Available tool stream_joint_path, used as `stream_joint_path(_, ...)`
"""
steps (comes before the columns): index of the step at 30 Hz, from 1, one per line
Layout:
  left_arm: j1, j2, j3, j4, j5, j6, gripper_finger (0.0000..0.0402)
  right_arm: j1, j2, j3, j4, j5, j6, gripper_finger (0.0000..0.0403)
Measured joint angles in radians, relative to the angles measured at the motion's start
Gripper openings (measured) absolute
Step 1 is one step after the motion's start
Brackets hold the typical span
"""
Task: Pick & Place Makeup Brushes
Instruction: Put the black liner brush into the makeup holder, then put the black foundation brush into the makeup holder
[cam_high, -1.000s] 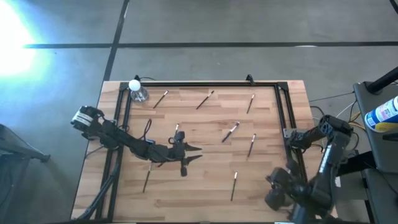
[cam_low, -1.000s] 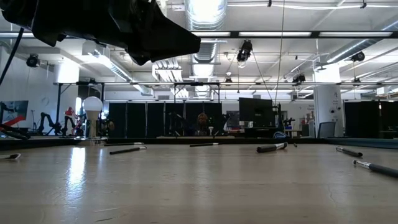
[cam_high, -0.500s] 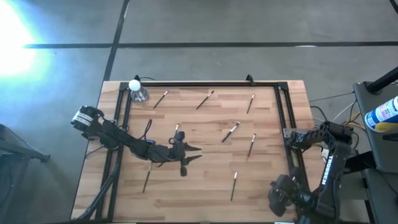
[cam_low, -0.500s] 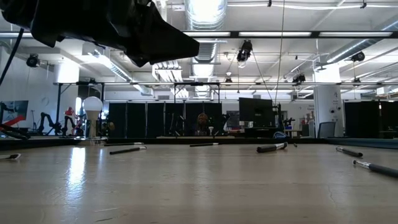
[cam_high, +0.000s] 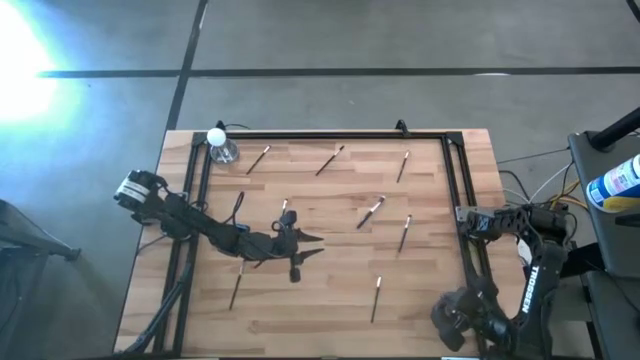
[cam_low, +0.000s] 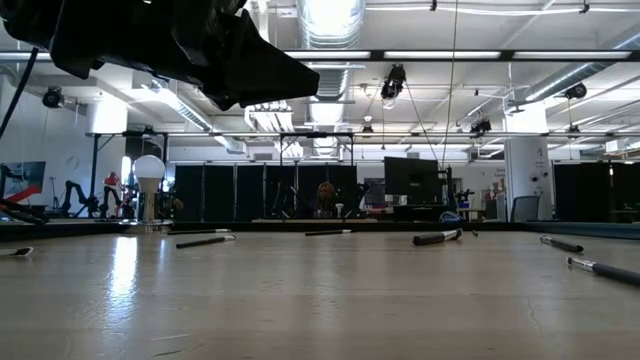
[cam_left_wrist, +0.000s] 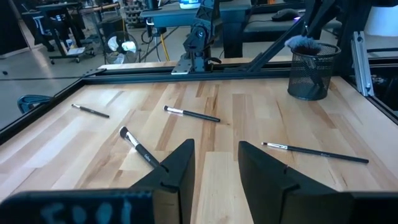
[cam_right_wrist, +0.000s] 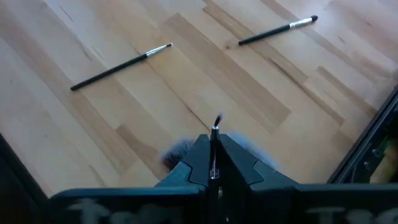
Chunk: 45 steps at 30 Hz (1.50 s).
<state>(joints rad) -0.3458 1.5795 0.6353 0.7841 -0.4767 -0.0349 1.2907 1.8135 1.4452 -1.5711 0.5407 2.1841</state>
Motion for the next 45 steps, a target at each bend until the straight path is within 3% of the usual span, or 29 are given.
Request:
stream_joint_path(13,0.013,0.0,0.0,-0.019,0.0,0.005,0.0116,-0.001,0.03,0.0,0.001,-0.002,0.042,0.0016)
stream_joint_path(23,0.013,0.0,-0.001,-0.019,0.0,0.002,0.0116,-0.001,0.008,0.006,0.0,-0.022,0.041,0.01)
stream_joint_path(28,0.013,0.0,-0.001,-0.024,0.0,0.002,0.0116,-0.004,-0.007,0.021,0.0,-0.016,0.012,0.0117)
stream_joint_path(34,0.013,0.0,-0.002,-0.025,0.0,0.024,0.0104,-0.034,-0.011,0.021,0.0,0.079,-0.075,0.0093)
stream_joint_path(41,0.013,0.0,-0.014,-0.031,0.014,0.027,0.0026,-0.156,-0.016,0.008,0.011,0.215,-0.358,0.0016)
stream_joint_path(45,0.014,0.0,-0.061,0.044,0.014,0.027,0.0005,-0.24,-0.045,-0.021,0.046,0.296,-0.49,0.0008)
